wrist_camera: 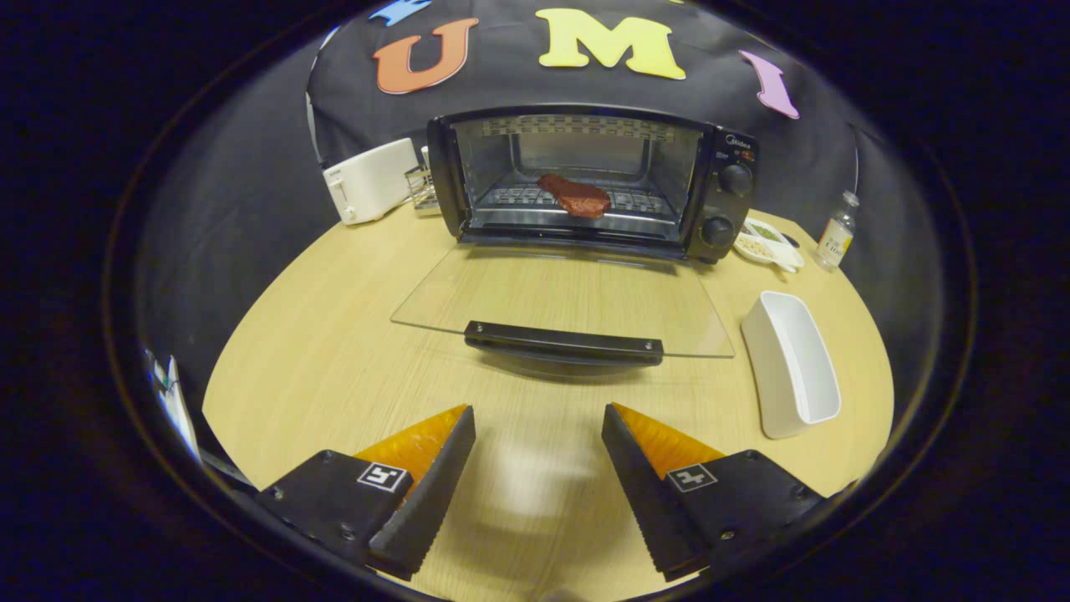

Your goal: Open the toaster oven, put the food inside, and close the toaster oven door.

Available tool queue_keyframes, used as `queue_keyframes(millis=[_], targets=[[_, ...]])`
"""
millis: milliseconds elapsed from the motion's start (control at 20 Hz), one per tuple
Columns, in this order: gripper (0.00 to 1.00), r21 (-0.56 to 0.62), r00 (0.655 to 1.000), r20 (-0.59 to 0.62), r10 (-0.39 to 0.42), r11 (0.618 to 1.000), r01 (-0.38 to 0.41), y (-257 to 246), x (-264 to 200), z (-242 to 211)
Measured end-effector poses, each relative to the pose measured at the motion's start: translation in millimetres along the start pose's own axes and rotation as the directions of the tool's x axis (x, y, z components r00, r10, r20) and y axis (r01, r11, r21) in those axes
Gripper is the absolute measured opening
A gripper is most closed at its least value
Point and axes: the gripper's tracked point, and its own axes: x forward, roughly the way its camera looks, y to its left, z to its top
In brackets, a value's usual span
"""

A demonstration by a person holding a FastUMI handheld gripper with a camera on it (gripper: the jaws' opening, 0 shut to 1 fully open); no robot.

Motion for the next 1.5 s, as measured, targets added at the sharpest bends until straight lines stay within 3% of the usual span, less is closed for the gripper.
queue_keyframes(millis=[500,1500], targets=[[0.98,0.079,0.999,-0.039,-0.023,0.997,0.026,-14.2,40.8,15.7],[0.97,0.050,0.983,0.178,0.042,0.997,-0.052,-10.5,-21.1,148.8]])
